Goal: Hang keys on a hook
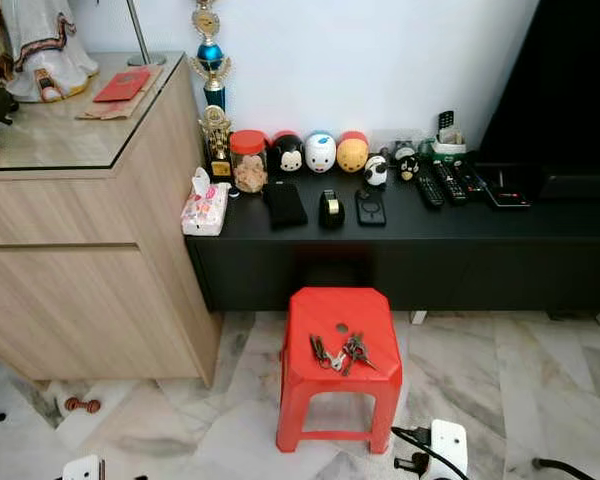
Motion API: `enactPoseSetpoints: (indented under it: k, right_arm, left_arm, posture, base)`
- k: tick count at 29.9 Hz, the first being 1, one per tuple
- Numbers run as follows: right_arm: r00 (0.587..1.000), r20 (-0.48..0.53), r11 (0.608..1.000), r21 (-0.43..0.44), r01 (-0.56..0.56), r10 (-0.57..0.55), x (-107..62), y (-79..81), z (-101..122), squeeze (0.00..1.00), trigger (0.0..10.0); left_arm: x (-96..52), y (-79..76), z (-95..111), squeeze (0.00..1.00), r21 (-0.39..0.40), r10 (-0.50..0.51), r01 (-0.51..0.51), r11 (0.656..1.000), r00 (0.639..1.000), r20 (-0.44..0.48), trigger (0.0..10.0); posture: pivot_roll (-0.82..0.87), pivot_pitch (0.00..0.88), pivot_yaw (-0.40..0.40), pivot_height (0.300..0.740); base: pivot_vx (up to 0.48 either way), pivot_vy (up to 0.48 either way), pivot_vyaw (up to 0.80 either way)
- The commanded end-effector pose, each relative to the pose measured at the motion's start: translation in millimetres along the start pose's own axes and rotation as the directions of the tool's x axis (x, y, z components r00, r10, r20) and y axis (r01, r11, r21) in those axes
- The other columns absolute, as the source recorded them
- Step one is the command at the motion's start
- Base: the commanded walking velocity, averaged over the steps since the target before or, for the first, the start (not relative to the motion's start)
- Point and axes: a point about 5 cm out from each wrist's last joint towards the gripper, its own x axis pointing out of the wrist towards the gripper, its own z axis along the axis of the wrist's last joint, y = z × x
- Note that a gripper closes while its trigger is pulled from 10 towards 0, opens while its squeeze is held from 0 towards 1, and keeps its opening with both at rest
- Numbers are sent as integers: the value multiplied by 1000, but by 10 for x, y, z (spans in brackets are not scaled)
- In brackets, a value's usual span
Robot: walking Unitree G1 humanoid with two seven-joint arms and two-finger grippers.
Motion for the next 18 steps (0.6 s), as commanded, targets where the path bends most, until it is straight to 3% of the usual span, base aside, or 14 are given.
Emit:
enactPoseSetpoints:
  k: [1, 2, 3, 4, 5, 6, 10, 14, 18]
  right_arm:
    - [968, 242, 998, -27, -62, 67, 103, 221, 585, 0, 10000]
    - [952, 293, 996, -44, -77, 87, 112, 281, 719, 0, 10000]
    - [941, 325, 995, -58, -85, 99, 112, 307, 798, 0, 10000]
    - [921, 371, 992, -76, -99, 120, 105, 341, 911, 0, 10000]
    - [921, 371, 992, -76, -99, 120, 105, 341, 911, 0, 10000]
    - [903, 406, 990, -88, -114, 140, 97, 372, 991, 0, 10000]
    - [857, 477, 980, -124, -154, 195, 57, 444, 1115, 0, 10000]
    - [828, 512, 972, -171, -163, 229, 3, 457, 1084, 0, 10000]
    - [830, 512, 974, -164, -156, 219, -26, 411, 999, 0, 10000]
  left_arm:
    - [-2, -22, 41, 0, -14, -5, 6, 1000, 998, 56, 10000]
    - [-2, -27, 56, 0, -9, -9, 10, 1000, 997, 73, 10000]
    - [146, -136, 420, 0, 15, -43, 41, 999, 981, 189, 10000]
    - [292, -317, 1012, 0, 58, -99, 83, 995, 924, 368, 10000]
    - [292, -317, 1012, 0, 58, -99, 83, 995, 924, 368, 10000]
    - [300, -382, 1270, 0, 92, -124, 92, 991, 881, 457, 10000]
    - [172, -483, 1498, 0, 149, -185, 119, 982, 777, 602, 10000]
    - [44, -530, 1486, 0, 178, -208, 119, 977, 733, 648, 10000]
    - [-49, -550, 1440, 0, 171, -207, 124, 978, 724, 658, 10000]
  posture:
    - [-33, 0, -46, 740]
    - [-32, 0, -47, 740]
    - [-32, 0, -48, 740]
    - [-32, 0, -49, 740]
    - [-32, 0, -49, 740]
    - [-32, 0, -52, 740]
    - [-36, 0, -56, 740]
    - [-37, 0, -58, 740]
    - [-43, 0, -62, 740]
  base:
    - [0, 0, 0]
    - [0, 0, 0]
    - [0, 0, 0]
    - [0, 0, 0]
    - [0, 0, 0]
    - [0, 0, 0]
    - [0, 0, 0]
    - [0, 0, 0]
    - [0, 0, 0]
